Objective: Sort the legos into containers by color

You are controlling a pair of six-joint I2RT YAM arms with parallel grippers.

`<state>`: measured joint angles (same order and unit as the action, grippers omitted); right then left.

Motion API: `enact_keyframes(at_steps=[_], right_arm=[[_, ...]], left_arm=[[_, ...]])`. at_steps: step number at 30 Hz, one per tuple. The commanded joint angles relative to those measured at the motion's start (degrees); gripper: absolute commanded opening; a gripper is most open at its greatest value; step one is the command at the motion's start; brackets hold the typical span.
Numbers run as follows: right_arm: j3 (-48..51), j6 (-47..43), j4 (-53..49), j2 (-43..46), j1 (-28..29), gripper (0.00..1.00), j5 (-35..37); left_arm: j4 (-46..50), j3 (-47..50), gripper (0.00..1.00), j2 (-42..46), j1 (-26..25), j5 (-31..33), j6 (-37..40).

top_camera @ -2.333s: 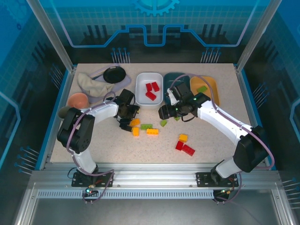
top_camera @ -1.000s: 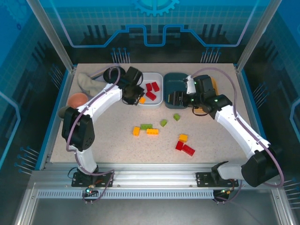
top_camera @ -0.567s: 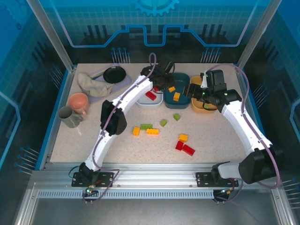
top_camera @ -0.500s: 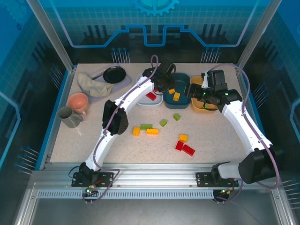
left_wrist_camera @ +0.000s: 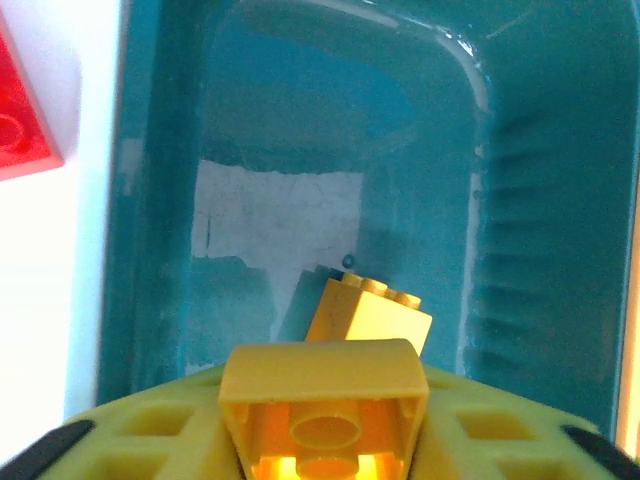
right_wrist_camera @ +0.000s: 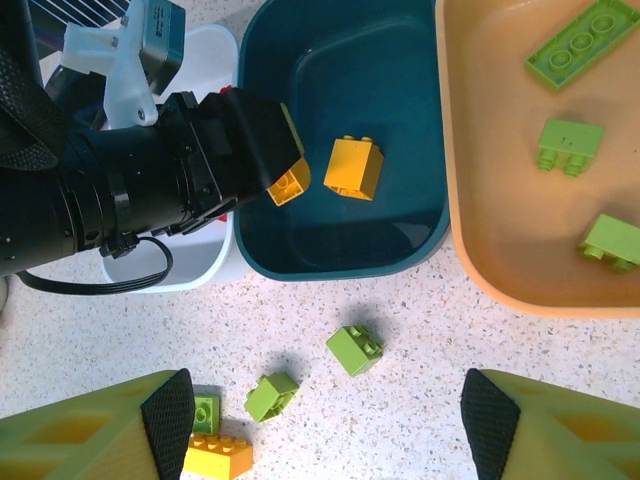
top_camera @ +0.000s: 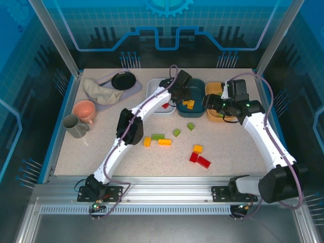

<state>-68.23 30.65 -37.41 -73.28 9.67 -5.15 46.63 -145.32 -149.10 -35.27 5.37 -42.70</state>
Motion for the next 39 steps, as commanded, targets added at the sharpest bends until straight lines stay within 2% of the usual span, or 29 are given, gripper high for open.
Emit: enact_keyframes(at_steps=[1, 6, 12, 17, 20, 22, 28, 30, 33, 39], right_arm=[[0.33, -0.05, -1.17, 0.66, -0.87, 0.74, -1.04], [-0.73, -1.02, -2.28, 0.62, -0.64, 0.75, -0.60], [-1.65, -3.20, -4.58, 1.58, 0.71, 0.73, 0.63], [-1.56, -7.78, -8.81, 2.66, 6.30, 0.73, 4.47], [-0.60, -8.39, -14.07, 2.83, 11.45, 0.73, 7.78], [1.43, -6.61, -17.41, 3.36, 15.53, 0.74, 9.11], [9.77, 4.21, -21.31, 3.32, 26.41, 0.76, 8.24], [13.27, 7.75, -20.25, 3.98, 27.76, 0.76, 8.11], [17.46, 10.76, -18.20, 6.21, 26.31, 0.76, 7.15], [18.94, 11.47, -17.55, 6.88, 25.21, 0.76, 6.79]], left_arm=[[0.78, -2.32, 0.51, -0.50, -0.86, 0.84, 1.22], [0.31, -3.29, 0.62, 2.21, -1.11, 0.44, 0.85], [0.19, -4.25, 0.63, 8.24, -1.36, 0.08, -1.58], [5.45, -1.00, 0.69, 16.63, -1.18, 2.43, -4.59], [5.16, 10.42, 0.72, 25.69, -0.09, 1.85, -6.48], [2.10, 22.46, 0.74, 33.89, 0.48, 1.08, -7.30], [-3.58, 54.66, 0.78, 55.07, 0.51, -0.24, -7.63], [-4.63, 63.36, 0.79, 60.80, 0.39, -1.68, -7.32], [-7.04, 74.43, 0.79, 68.22, -0.06, -5.68, -5.00], [-3.74, 85.67, 0.79, 75.68, -2.54, -6.21, -5.45]])
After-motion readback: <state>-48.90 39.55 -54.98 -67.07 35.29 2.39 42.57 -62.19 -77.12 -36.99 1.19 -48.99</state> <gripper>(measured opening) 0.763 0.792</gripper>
